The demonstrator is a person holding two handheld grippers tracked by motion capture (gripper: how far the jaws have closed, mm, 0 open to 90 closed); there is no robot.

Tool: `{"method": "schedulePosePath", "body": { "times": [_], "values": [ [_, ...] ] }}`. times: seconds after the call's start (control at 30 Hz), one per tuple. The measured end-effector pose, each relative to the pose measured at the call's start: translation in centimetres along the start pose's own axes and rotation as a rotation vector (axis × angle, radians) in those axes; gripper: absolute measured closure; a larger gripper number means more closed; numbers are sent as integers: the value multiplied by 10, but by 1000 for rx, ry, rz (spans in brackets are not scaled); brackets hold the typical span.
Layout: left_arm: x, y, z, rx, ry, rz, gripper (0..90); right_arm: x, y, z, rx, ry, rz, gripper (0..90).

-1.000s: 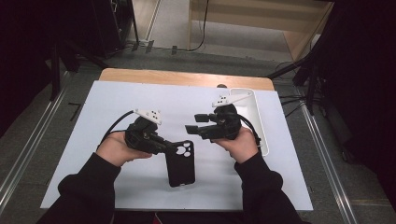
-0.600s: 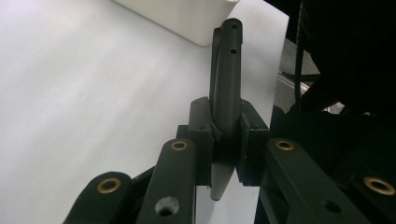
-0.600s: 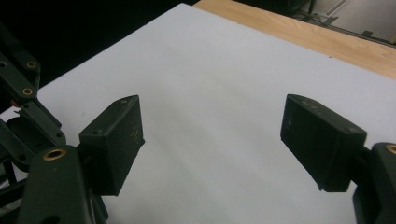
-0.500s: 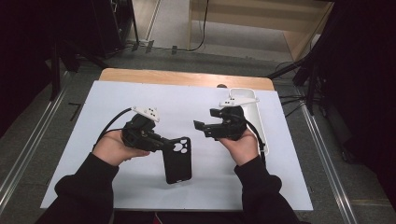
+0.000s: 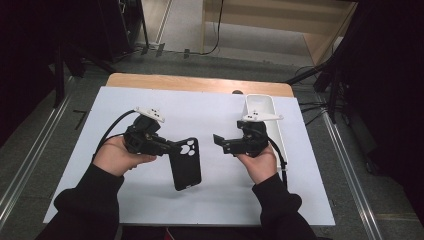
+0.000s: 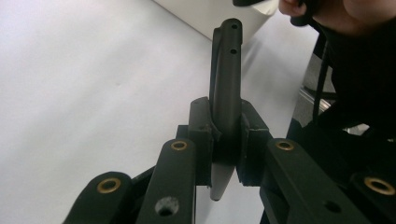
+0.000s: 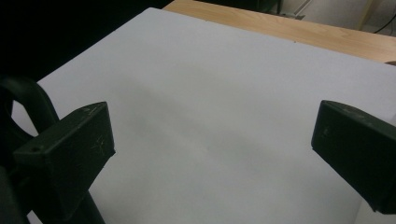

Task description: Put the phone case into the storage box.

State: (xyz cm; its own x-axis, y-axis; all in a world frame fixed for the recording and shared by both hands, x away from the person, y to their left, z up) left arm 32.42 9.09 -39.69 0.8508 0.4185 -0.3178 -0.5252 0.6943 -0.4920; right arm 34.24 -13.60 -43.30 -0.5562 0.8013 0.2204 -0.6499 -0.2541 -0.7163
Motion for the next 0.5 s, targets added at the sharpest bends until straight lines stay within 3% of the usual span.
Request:
{"method": "schedulePosePath", "body": {
  "times": [0.3, 0.5],
  "values": [
    [8, -2, 7, -42, -42, 72, 787, 7, 11, -7, 18, -8, -1, 0],
    [13, -4, 13, -78, -99, 129, 787, 13, 17, -14, 28, -7, 2, 0]
  ]
}}
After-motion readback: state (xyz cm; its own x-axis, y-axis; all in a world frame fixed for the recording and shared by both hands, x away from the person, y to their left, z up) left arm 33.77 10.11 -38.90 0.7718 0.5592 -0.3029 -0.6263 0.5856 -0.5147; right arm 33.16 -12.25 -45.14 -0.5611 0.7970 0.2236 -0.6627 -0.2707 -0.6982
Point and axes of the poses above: each handheld gripper's, and its own axes: z roughly backward along the jaws, y roughly out of its underside, x roughly to its left, the point moved 6 cm from there along -z, roughly forward along the jaws, and after that the axes turned 10 degrees about x, right-handed, at the moved point
